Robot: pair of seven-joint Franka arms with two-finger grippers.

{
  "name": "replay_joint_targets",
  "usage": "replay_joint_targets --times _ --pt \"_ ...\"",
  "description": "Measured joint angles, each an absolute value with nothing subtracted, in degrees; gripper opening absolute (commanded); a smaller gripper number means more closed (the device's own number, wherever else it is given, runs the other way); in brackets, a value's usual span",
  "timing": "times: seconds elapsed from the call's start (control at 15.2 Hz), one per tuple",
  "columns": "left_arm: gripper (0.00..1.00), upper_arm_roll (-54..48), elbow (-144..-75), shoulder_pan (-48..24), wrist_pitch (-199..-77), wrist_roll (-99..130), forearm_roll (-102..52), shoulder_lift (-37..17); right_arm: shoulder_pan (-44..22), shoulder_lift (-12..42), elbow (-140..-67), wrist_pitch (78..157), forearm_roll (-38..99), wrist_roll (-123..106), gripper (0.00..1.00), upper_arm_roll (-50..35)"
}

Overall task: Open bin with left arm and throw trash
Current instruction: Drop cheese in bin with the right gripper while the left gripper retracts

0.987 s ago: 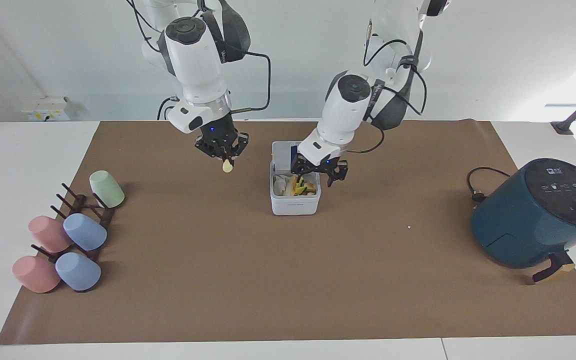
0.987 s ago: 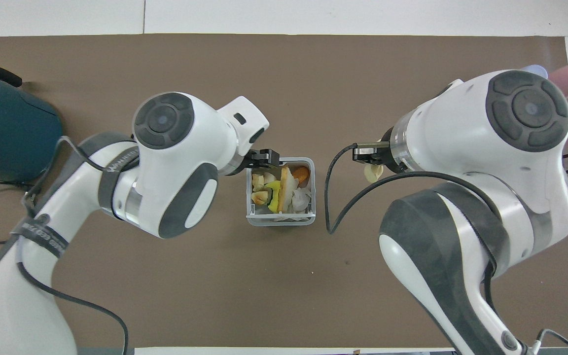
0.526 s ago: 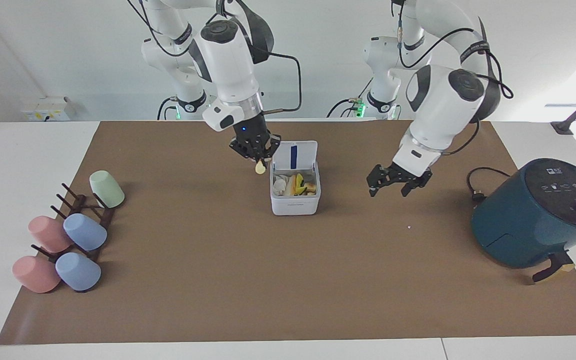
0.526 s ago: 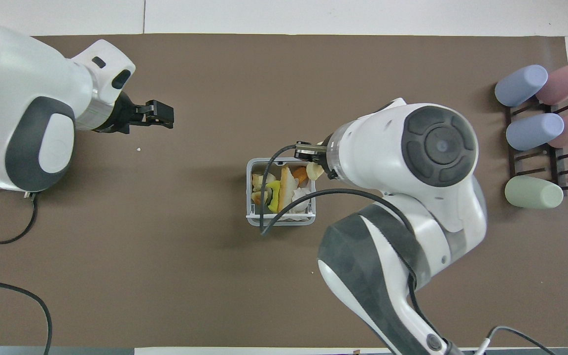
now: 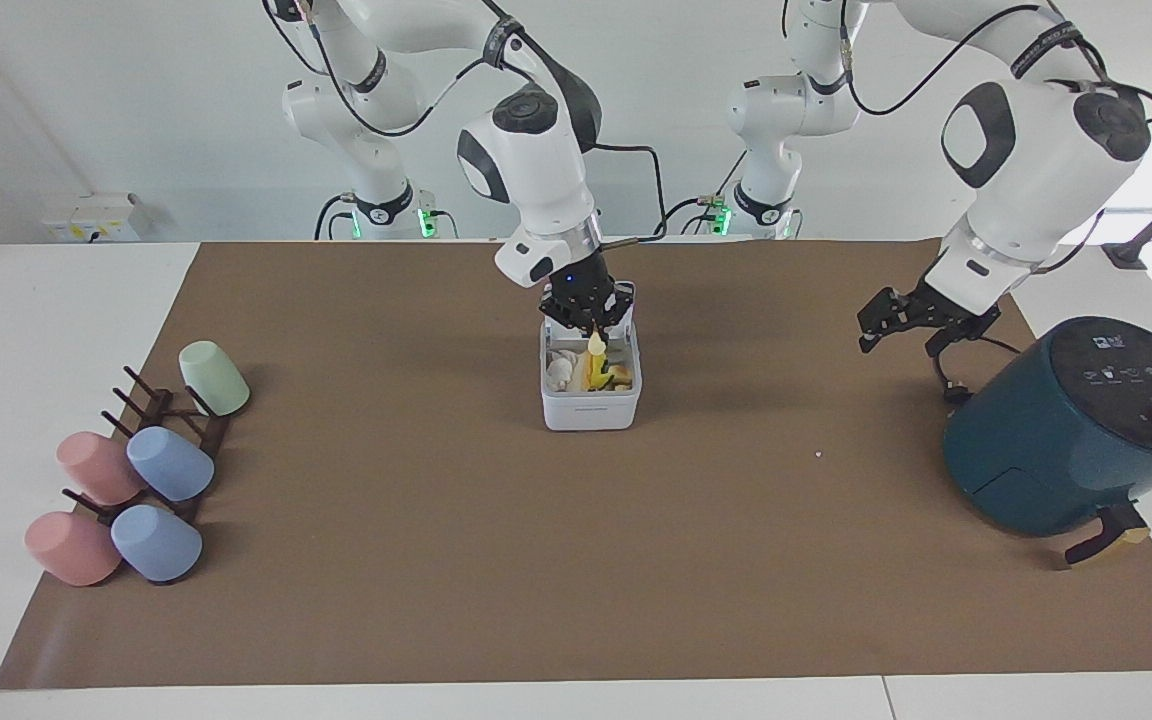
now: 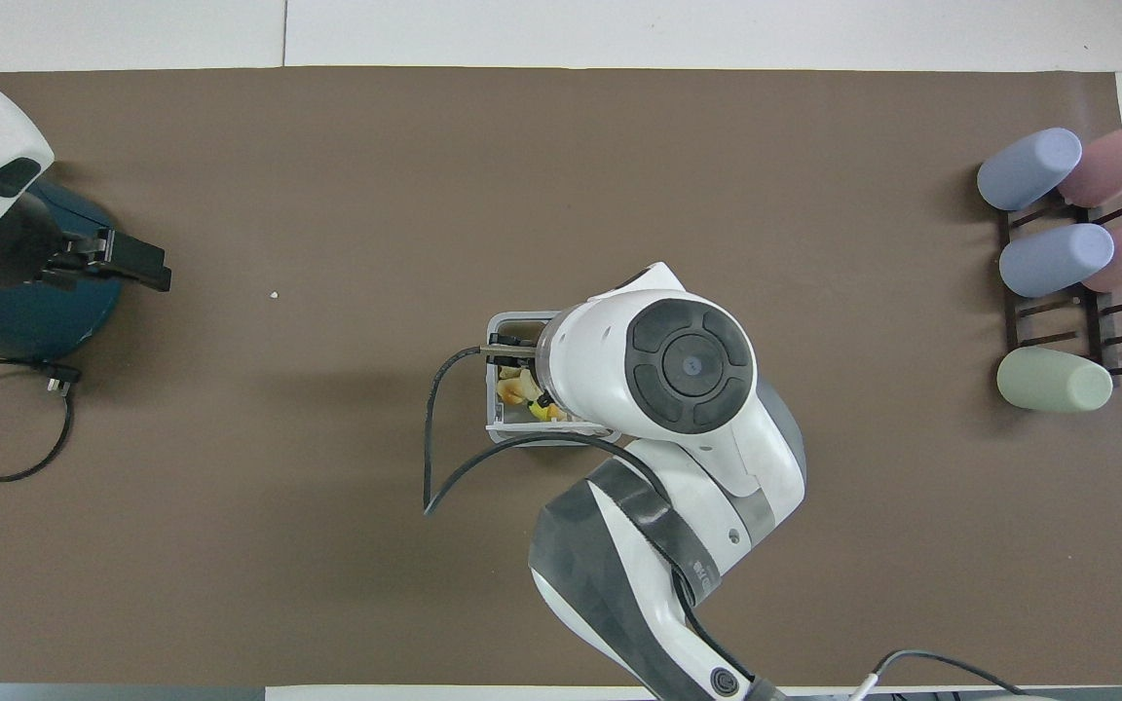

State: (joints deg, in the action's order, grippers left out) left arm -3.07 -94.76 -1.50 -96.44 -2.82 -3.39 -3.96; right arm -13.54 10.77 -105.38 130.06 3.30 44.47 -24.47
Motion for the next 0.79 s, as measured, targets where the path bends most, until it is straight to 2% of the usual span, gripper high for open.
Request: replay_joint_targets --times 0.33,0.53,0.79 --pt "1.00 -4.10 -89.96 -1.89 -85.09 -3.46 -0.40 -0.97 -13.61 10.33 -105.64 130.06 3.30 44.56 1.00 -24.37" --pt "1.00 -4.17 -91.54 -1.90 -85.04 -4.34 -0.37 0.08 -13.26 10.30 -105.66 130.05 3.30 44.56 1.00 -24.31" --pt "1.00 -4.17 -94.44 -1.90 -91.39 -3.64 -0.37 0.57 -13.23 10.24 -105.73 129.08 3.23 44.56 1.00 -24.30"
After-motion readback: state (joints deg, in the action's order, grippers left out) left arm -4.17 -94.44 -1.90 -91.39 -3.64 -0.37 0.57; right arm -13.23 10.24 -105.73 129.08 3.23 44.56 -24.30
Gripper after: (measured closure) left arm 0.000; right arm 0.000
